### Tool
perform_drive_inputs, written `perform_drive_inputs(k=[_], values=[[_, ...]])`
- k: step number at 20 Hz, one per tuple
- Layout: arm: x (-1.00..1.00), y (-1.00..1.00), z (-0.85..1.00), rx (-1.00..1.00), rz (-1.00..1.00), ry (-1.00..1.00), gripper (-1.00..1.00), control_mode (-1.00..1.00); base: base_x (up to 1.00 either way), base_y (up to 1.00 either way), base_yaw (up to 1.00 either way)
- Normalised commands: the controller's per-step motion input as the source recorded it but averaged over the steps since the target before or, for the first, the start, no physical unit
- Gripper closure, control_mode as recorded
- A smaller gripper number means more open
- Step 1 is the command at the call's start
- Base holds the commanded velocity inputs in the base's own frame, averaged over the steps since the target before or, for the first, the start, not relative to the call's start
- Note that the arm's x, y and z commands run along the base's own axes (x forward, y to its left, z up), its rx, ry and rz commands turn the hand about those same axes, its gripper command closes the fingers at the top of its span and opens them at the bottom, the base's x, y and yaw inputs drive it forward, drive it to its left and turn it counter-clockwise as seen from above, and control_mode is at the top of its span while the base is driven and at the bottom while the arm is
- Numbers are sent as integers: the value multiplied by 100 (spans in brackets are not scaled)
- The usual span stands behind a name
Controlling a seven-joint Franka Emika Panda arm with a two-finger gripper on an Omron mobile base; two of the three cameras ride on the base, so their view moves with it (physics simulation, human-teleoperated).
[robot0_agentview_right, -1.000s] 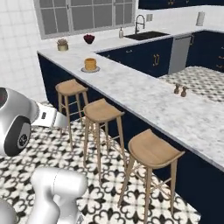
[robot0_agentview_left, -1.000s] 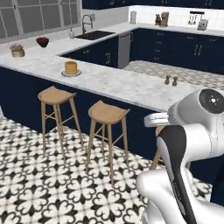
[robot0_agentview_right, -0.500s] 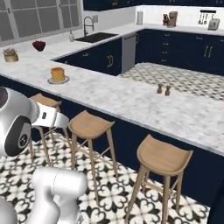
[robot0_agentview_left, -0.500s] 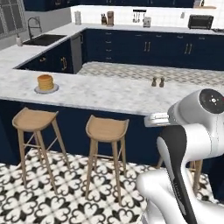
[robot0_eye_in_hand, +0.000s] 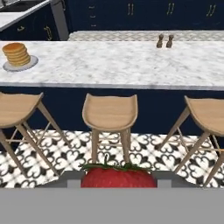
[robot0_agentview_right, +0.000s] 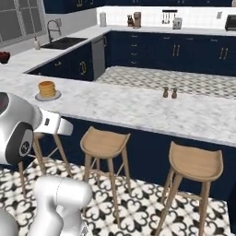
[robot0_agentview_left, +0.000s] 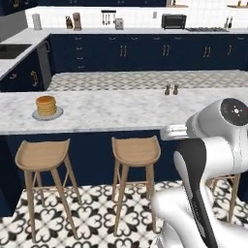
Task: Take the strawberry from the fridge and place it on top of the pancake, located on the dining counter.
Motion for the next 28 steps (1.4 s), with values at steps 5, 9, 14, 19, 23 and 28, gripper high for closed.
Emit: perform_drive_inputs(k=[5, 9, 14, 19, 23, 28], values=[[0, 0, 0, 0, 0, 0, 100, 100, 10, 100, -35], [0, 0, 0, 0, 0, 0, 100, 100, 17, 100, -34], [0, 0, 0, 0, 0, 0, 100, 100, 29, 100, -30], [0, 0, 0, 0, 0, 0, 100, 100, 50, 100, -6], [0, 0, 0, 0, 0, 0, 100, 100, 49, 57, 23], [0, 0, 0, 0, 0, 0, 100, 100, 40, 30, 22]])
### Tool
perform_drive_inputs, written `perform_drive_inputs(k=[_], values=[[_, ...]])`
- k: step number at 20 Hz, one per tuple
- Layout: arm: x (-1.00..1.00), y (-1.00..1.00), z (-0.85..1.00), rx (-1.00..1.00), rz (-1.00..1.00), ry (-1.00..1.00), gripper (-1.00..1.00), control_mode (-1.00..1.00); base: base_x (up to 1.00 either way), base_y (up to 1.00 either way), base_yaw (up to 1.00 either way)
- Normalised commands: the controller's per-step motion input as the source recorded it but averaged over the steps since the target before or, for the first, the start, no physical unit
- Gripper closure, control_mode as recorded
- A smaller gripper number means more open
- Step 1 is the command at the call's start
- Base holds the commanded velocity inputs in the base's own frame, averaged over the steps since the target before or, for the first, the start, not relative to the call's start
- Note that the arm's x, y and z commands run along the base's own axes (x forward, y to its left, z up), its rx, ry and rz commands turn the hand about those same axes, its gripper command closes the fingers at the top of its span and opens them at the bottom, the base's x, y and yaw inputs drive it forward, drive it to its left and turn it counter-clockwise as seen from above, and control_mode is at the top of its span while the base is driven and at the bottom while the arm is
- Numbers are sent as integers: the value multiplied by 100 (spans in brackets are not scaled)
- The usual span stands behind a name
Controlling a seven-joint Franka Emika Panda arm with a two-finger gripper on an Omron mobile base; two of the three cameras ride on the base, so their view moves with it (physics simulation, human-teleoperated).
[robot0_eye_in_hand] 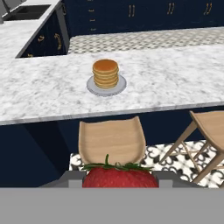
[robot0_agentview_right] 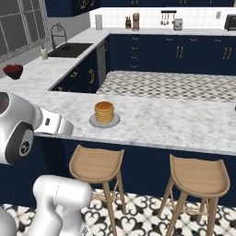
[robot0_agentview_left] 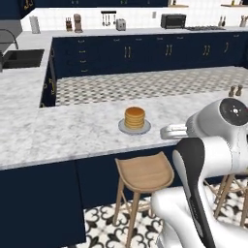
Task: Take the strawberry from the fridge and place it on top of the pancake, located on the dining counter.
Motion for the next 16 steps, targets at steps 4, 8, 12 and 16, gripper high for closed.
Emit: perform_drive_inputs(k=[4, 8, 12, 16], values=[[0, 0, 0, 0, 0, 0, 100, 100, 58, 12, -1], [0, 0, 0, 0, 0, 0, 100, 100, 64, 14, -5], [0, 0, 0, 0, 0, 0, 100, 100, 52, 29, -2], [0, 0, 0, 0, 0, 0, 100, 100, 35, 22, 0]])
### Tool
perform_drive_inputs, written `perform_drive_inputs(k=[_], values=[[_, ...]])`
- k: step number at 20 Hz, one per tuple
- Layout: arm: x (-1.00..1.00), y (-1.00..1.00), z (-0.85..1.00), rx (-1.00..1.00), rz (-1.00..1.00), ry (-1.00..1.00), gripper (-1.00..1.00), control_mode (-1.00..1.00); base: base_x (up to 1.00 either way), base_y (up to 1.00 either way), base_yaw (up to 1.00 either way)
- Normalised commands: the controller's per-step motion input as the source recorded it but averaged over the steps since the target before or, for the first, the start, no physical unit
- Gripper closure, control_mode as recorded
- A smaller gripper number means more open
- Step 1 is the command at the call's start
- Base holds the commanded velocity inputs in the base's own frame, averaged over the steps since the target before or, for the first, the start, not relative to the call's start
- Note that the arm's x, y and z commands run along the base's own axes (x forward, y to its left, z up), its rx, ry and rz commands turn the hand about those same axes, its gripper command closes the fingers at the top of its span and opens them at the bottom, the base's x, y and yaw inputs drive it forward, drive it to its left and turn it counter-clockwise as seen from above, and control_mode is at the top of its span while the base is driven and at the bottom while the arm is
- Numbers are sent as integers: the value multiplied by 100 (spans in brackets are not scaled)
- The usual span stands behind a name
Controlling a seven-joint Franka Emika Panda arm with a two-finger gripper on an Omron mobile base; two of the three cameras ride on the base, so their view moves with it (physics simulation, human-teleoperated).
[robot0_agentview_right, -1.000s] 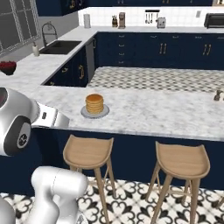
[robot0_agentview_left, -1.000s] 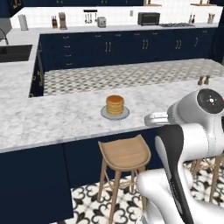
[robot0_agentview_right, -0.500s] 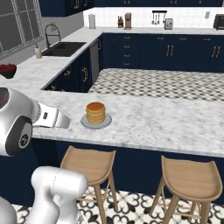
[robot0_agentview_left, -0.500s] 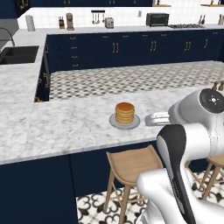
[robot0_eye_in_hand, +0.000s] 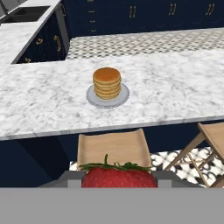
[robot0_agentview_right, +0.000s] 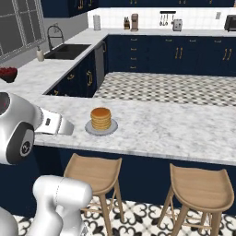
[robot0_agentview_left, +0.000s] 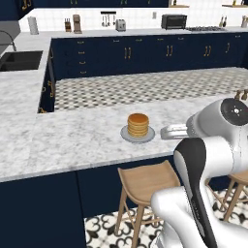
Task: Take the strawberry from the fridge and place it on top of the pancake, located on the dining counter.
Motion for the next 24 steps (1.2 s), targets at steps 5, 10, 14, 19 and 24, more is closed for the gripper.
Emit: perform_drive_inputs(k=[5, 10, 14, 19, 24], values=[[0, 0, 0, 0, 0, 0, 100, 100, 22, 13, 0], [63, 4, 23, -5, 1, 4, 100, -100, 8, 2, 0], [100, 0, 15, -1, 4, 15, 100, -100, 0, 0, 0], [100, -9, -14, 5, 0, 17, 100, -100, 0, 0, 0], [100, -4, -42, 12, 0, 19, 100, -100, 0, 0, 0]])
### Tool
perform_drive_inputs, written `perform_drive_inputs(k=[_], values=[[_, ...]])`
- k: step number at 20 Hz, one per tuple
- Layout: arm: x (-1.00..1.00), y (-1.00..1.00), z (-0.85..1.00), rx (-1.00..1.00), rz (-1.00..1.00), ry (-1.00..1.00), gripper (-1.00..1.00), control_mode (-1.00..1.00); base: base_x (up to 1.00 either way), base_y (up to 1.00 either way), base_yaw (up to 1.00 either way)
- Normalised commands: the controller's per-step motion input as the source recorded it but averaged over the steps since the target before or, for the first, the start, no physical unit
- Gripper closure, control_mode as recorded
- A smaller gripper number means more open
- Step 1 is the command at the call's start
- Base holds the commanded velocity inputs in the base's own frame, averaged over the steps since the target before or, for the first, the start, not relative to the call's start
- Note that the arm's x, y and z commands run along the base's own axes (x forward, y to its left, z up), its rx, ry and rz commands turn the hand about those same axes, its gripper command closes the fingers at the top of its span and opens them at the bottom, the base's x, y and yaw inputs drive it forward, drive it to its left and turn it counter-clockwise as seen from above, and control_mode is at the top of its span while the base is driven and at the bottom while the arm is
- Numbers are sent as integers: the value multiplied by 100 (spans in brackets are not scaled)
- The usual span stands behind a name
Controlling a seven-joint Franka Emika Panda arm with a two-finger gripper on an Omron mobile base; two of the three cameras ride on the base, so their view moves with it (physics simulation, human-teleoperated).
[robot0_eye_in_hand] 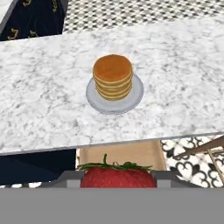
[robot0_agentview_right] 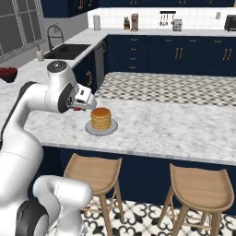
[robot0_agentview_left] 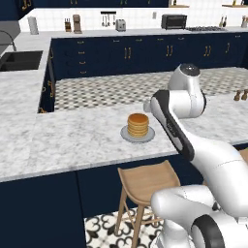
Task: Take the strawberry from the fridge and place it on top of the pancake, located on the dining counter.
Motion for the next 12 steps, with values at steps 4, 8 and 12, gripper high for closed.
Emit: perform_drive_inputs(k=[4, 8, 12], values=[[100, 0, -49, 1, 4, 18, 100, -100, 0, 0, 0], [100, 2, -31, -4, 1, 26, 100, -100, 0, 0, 0], [100, -4, -9, -2, -10, 31, 100, -100, 0, 0, 0]])
